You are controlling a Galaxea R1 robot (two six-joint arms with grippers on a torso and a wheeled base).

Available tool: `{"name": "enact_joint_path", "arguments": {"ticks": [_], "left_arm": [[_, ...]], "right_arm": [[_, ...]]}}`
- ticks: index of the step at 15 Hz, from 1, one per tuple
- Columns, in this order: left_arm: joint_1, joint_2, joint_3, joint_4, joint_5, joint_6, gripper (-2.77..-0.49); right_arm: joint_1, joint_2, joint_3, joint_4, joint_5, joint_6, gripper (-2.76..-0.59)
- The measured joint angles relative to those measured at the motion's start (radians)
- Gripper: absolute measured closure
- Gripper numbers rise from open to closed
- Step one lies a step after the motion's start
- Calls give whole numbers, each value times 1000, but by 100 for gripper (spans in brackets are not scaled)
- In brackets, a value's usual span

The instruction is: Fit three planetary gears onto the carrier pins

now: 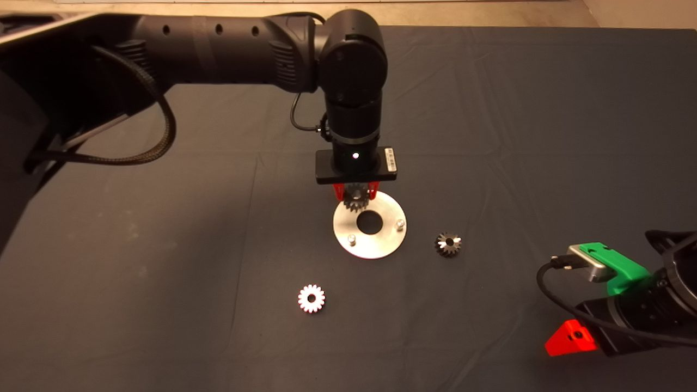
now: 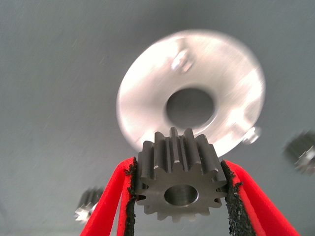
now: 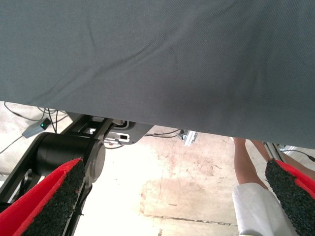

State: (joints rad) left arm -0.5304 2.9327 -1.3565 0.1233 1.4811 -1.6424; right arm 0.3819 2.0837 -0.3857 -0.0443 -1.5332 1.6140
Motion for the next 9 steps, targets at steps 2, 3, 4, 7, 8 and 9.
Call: {"name": "enact_joint_path", "arguments": {"ticks": [2,3,4,7,8,9], "left_arm": [[0,12,-53,3,-8,1,-99],[0,12,-78,9,-9,8,-99],[0,12,-109,11,-9,36,-99],[0,9,-203,39,-5,93,-99],[0,9,-206,39,-3,95,-99],[0,10,-206,38,-4,95,-99]], "right_arm": [[0,0,0,0,-1,0,-273],[0,0,0,0,0,0,-273],[0,0,0,0,0,0,-273],[0,0,0,0,-1,0,-273],[0,0,0,0,0,0,-273],[0,0,0,0,0,0,-273]]}}
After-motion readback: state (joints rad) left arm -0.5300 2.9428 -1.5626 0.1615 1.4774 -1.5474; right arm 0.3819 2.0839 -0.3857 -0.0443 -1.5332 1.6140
